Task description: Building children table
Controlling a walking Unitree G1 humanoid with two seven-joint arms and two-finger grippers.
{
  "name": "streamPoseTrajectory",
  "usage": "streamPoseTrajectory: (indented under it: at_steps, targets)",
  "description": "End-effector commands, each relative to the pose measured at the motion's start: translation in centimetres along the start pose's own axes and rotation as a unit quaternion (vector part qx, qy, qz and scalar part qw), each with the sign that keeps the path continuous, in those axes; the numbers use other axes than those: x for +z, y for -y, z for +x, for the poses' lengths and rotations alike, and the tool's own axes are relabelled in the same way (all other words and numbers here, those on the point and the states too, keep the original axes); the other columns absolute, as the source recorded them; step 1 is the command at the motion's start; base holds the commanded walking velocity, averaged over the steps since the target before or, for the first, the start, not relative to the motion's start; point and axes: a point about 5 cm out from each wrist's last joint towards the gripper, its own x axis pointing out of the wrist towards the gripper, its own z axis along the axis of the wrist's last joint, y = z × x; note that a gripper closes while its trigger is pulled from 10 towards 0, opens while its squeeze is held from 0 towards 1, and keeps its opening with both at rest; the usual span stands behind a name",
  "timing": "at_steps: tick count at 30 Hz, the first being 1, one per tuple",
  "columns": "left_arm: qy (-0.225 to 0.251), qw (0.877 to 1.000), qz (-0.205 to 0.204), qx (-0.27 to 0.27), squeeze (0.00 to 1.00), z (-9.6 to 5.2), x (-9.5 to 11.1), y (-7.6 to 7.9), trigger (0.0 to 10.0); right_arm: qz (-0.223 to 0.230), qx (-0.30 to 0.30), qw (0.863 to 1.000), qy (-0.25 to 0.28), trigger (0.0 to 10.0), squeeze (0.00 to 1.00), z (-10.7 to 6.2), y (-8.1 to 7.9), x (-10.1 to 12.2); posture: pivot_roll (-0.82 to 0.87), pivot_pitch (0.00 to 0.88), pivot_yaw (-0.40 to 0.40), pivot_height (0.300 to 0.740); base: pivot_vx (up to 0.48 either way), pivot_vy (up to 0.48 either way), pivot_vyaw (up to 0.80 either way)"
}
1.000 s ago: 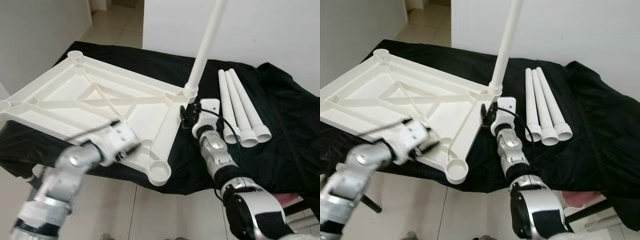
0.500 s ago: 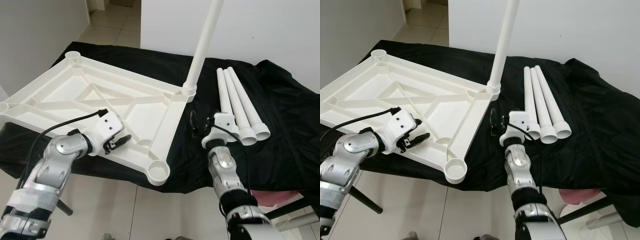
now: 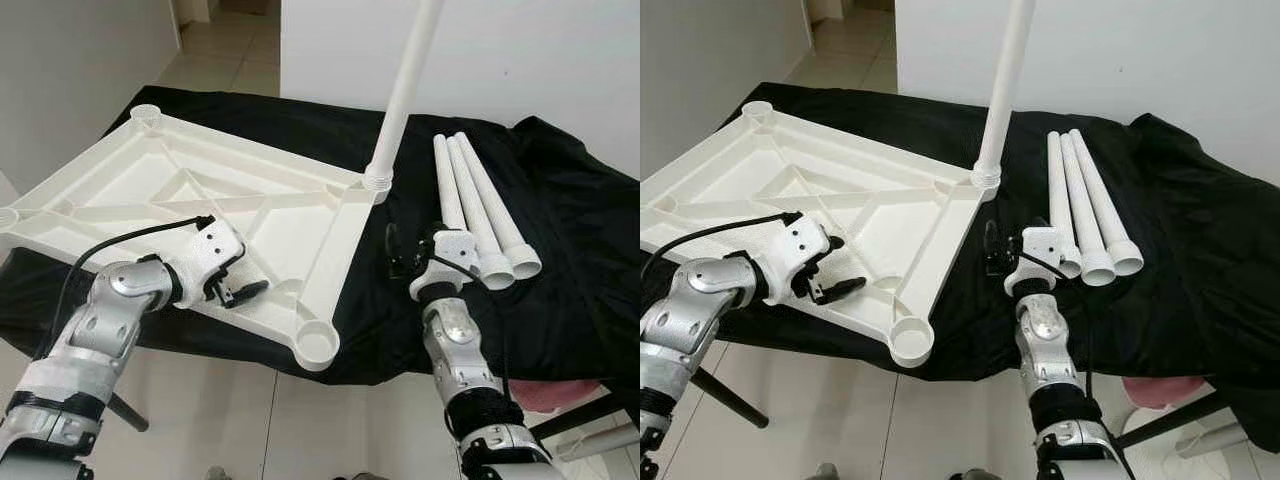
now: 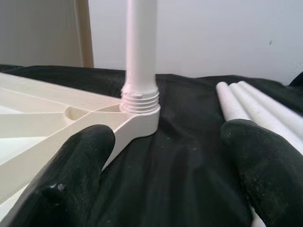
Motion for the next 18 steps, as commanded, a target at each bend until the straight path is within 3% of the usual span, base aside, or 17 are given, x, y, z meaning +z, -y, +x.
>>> streamPoseTrajectory:
  at_steps: [1,4,7,10,18]
  targets:
    - [0.008,0.996,-0.013,-0.092,0.00,-0.4,0.2,0.1,10.0,0.000,-0.011,1.000,-0.009,10.0,0.00,-0.3,0.6,-0.2,0.05,0.005,-0.027,0.740,0.000,0.000,0.00]
    - [0.036,0.993,-0.036,-0.105,0.00,-0.7,0.9,-0.2,10.0,-0.001,-0.011,1.000,-0.009,10.0,0.00,-0.3,0.6,-0.1,0.05,0.005,-0.027,0.740,0.000,0.000,0.00]
    - [0.029,0.993,-0.030,-0.107,0.00,-0.7,0.8,-0.4,10.0,-0.002,-0.011,1.000,-0.009,10.0,0.00,-0.3,0.6,-0.1,0.04,0.002,-0.022,0.740,0.000,0.000,0.00]
    - [-0.043,0.992,0.020,-0.113,0.00,0.0,-1.0,-0.2,10.0,-0.004,-0.008,1.000,-0.009,10.0,0.00,-0.2,0.5,0.1,0.03,0.001,-0.022,0.740,0.000,0.000,0.00]
    - [-0.070,0.989,0.035,-0.122,0.00,0.9,-1.5,-0.3,10.0,-0.009,-0.009,1.000,-0.007,10.0,0.00,0.0,0.7,0.4,0.02,0.000,-0.011,0.740,0.000,0.000,0.00]
